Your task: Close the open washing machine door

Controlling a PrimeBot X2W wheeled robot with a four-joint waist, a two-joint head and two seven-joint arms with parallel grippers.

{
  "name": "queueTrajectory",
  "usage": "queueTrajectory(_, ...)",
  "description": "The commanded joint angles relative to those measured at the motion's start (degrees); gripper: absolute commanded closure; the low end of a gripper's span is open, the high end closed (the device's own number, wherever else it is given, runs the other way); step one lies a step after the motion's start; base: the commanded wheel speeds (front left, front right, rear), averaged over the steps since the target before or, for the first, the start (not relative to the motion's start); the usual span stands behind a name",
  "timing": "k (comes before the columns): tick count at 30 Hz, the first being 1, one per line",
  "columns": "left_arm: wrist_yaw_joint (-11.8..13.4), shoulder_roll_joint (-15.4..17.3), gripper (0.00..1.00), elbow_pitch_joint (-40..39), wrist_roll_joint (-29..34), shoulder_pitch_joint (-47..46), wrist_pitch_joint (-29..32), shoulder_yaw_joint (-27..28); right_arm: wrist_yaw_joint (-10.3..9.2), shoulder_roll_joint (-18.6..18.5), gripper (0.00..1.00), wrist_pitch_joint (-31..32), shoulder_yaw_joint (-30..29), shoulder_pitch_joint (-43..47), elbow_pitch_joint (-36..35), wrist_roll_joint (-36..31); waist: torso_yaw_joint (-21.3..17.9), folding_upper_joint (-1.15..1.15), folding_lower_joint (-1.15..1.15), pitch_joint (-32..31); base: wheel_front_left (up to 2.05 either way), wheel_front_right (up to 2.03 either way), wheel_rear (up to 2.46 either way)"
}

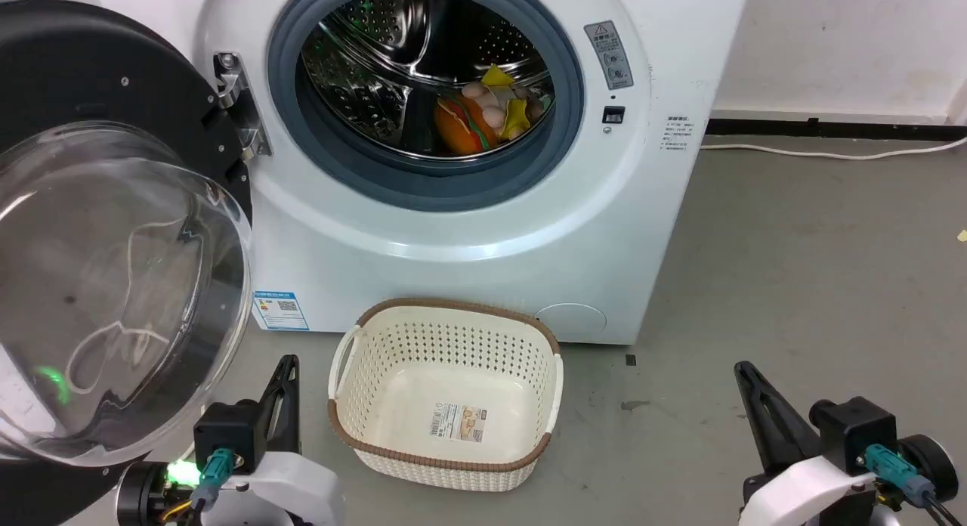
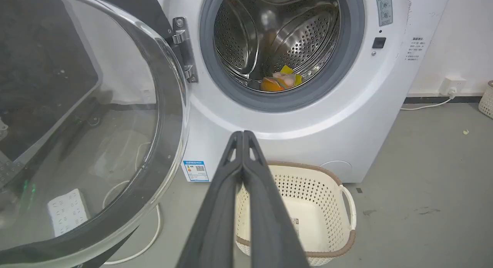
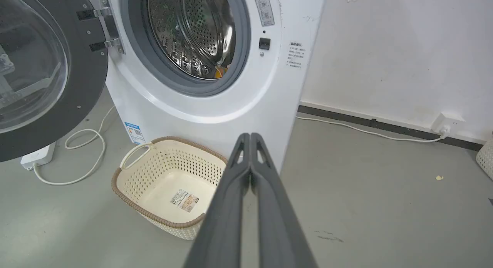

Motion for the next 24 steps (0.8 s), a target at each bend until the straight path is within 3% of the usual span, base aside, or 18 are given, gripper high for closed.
queueTrajectory(1,0.1,0.0,1.0,-0.2,0.2,0.1,0.0,0.1,0.05,0.3,1.0,0.0,0.0,-0.8,-0.3,-0.4,0.0,0.0,0.0,0.0,0.0,0.0,0.0)
queueTrajectory(24,0.1,0.0,1.0,-0.2,0.2,0.1,0.0,0.1,0.05,0.3,1.0,0.0,0.0,-0.8,-0.3,-0.4,0.0,0.0,0.0,0.0,0.0,0.0,0.0)
